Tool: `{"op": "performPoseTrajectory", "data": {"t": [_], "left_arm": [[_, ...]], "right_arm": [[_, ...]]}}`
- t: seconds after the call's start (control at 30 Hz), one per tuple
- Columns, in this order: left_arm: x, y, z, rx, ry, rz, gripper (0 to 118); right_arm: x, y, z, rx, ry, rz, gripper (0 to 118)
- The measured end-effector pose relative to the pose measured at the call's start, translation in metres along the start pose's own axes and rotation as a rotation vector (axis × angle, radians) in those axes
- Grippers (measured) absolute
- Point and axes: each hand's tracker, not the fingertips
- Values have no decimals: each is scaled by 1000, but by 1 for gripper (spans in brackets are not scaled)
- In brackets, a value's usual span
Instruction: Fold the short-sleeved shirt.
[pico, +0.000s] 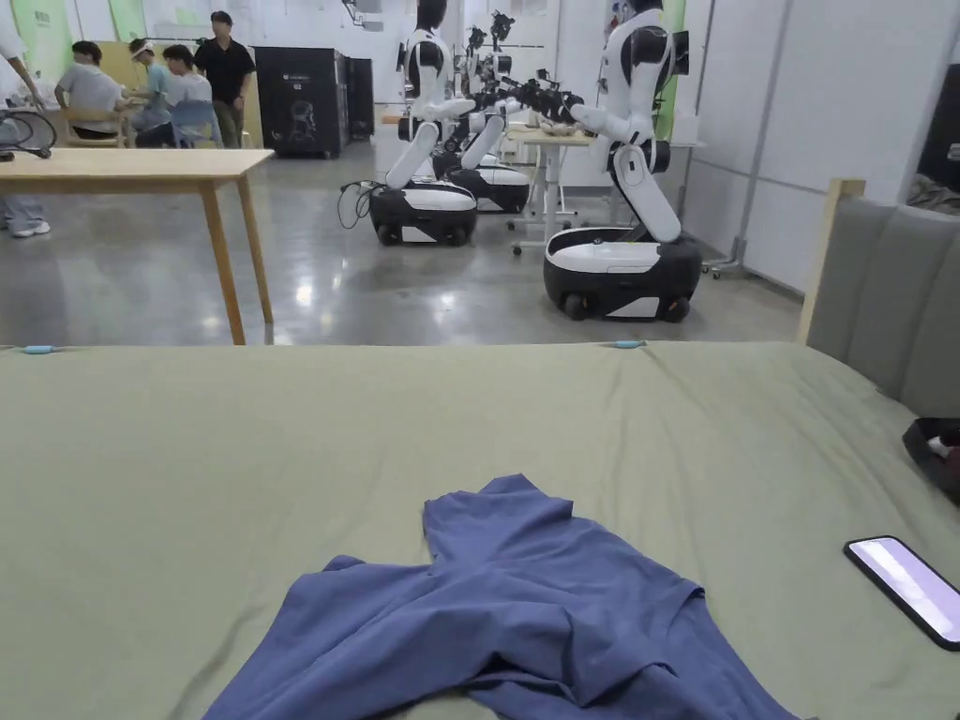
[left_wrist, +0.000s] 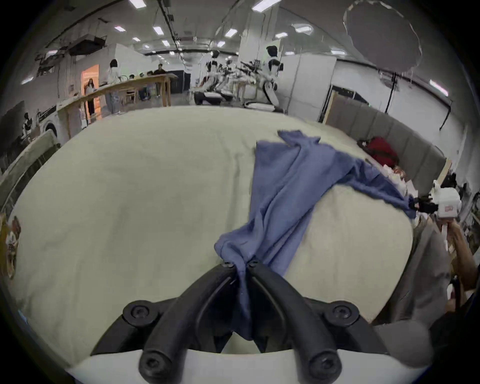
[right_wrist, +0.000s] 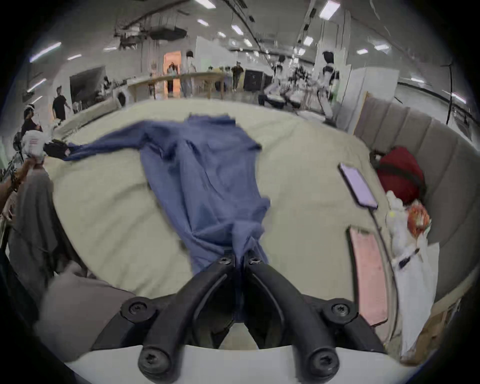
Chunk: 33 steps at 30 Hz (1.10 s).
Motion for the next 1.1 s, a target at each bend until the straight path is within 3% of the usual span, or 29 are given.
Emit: {"op": "performPoseTrajectory", "data": {"t": [0.2, 0.23, 0.27, 0.3, 0.33, 0.37, 0.4, 0.5, 0.53, 0.57, 0.6, 0.63, 0.67, 0.73, 0.87, 1.0, 1.03, 1.1], "left_arm": [[-3, -3, -10, -3, 11, 11, 4], [-5, -3, -11, 2, 13, 14, 17], [-7, -6, -10, 3, 25, 21, 41], [-8, -7, -10, 10, 59, 25, 77], [-10, -7, -11, 7, 91, 32, 117], [-13, -7, -10, -13, 95, 38, 117], [-16, -5, -12, 82, 24, 33, 115], [-25, -4, -2, 37, 78, 99, 116], [3, -5, 40, 63, 84, 106, 110], [17, -4, 67, 113, 84, 115, 93], [25, -3, 87, 164, 70, 114, 59], [34, -1, 103, 217, 63, 106, 0], [18, -1, 99, 258, 108, 97, 0], [24, 1, 115, 319, 147, 67, 0], [22, 10, 119, 301, 73, 108, 0], [17, 18, 91, 221, 106, 73, 0], [14, 19, 82, 199, 102, 82, 24], [-3, 20, 53, 102, 79, 105, 108]], "right_arm": [[17, -11, -8, 22, 33, -78, 10], [18, -11, -7, 24, 43, -85, 27], [19, -11, -8, 24, 43, -82, 57], [19, -12, -8, 19, 29, -75, 97], [19, -14, -7, 3, -2, -56, 118], [19, -18, 1, 2, -21, -48, 115], [20, -12, 7, 60, -13, -43, 115], [22, -9, 40, 101, -2, -93, 115], [21, -4, 50, 137, -28, -100, 114], [18, 2, 65, 175, -74, -113, 105], [17, 11, 78, 224, -79, -136, 86], [15, 15, 91, 281, -62, -150, 38], [11, 19, 104, 350, -55, -168, 0], [2, 26, 119, 439, -69, -197, 0], [-25, 47, 149, 543, -49, -137, 0], [-39, 63, 160, 571, 4, -127, 0], [-42, 65, 160, 573, 11, -117, 0], [-50, 68, 159, 572, 17, -95, 0]]}}
